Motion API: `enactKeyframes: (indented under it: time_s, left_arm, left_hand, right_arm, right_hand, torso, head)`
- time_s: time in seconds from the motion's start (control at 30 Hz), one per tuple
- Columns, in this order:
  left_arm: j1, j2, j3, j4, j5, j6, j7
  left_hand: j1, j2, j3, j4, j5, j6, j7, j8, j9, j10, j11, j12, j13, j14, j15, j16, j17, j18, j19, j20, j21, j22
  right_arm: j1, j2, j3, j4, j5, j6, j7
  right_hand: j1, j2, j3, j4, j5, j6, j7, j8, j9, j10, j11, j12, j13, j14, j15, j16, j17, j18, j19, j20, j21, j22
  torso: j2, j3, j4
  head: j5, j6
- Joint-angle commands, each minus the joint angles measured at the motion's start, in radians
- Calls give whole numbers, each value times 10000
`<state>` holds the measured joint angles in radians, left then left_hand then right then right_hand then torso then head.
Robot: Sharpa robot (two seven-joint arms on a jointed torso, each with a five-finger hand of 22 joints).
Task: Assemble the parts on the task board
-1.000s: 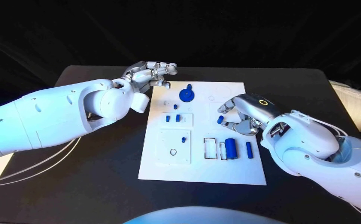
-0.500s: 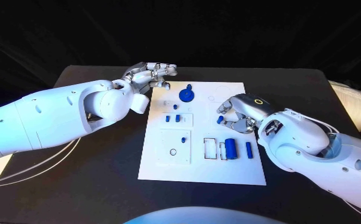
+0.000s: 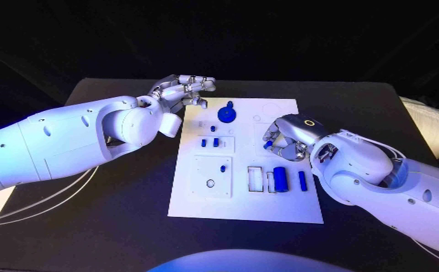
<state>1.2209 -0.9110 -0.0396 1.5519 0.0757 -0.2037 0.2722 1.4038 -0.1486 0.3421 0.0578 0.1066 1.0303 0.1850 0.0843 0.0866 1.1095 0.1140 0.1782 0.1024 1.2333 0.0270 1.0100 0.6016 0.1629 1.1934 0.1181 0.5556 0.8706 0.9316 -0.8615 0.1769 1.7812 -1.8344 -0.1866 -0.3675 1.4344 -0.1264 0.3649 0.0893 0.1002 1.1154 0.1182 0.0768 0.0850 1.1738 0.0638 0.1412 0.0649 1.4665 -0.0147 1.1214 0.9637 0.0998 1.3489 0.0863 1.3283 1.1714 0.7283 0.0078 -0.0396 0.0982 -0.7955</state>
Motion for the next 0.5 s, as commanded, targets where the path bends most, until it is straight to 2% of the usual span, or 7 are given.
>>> enactKeyframes:
  time_s: [0.03, 0.17, 0.3, 0.5]
  left_arm:
    - [-1, 17, 6, 16, -40, 200, 15]
    - [-2, 19, 6, 17, -40, 204, 10]
    - [-2, 14, 6, 18, -40, 197, -2]
    - [-2, 10, 6, 23, -40, 191, -14]
  left_hand:
    - [-38, 80, -69, 9, -26, -66, 21, 36, -11, -78, -6, 61, 12, -74, -5, -6, -18, 191, 25, 69, -44, -17]
    - [-38, 80, -69, 9, -26, -66, 21, 36, -11, -78, -6, 61, 12, -74, -5, -6, -18, 191, 25, 69, -44, -17]
    - [-38, 80, -69, 9, -26, -66, 21, 36, -11, -78, -6, 61, 12, -74, -5, -6, -18, 191, 25, 69, -44, -17]
    - [-22, 108, -88, 8, -22, -67, 19, 52, -11, -89, -6, 89, 18, -78, -4, 2, -28, 190, 28, 74, -59, -29]
  right_arm:
    - [-20, 37, -22, -24, -103, 322, -50]
    - [-20, 73, -26, -84, -168, 294, -109]
    - [-20, 112, -29, -150, -275, 251, -194]
    - [-21, 158, -36, -226, -359, 223, -265]
  right_hand:
    - [50, 107, 103, 10, -43, 123, 8, 36, 17, 106, -12, 10, 19, 226, -49, 85, 63, -130, 95, 12, 69, 61]
    - [97, 165, 222, -19, -76, 262, -3, 64, 45, 259, -42, -16, 24, 235, -71, 174, 140, -146, 140, -10, 134, 148]
    - [272, 305, 482, -144, -379, 356, -1, 62, 65, 373, -62, -85, 22, 228, -92, 238, 188, -154, 156, -37, 175, 196]
    - [377, 385, 701, -274, -417, 432, 22, 63, 86, 469, -62, -140, 28, 220, -94, 287, 224, -163, 167, -42, 211, 245]
  torso:
    - [0, -4, -6]
    - [-6, -1, 8]
    - [2, 1, 11]
    - [-3, -9, 5]
  head:
    - [-5, -12]
    - [-27, -18]
    - [-29, -21]
    - [-37, -26]
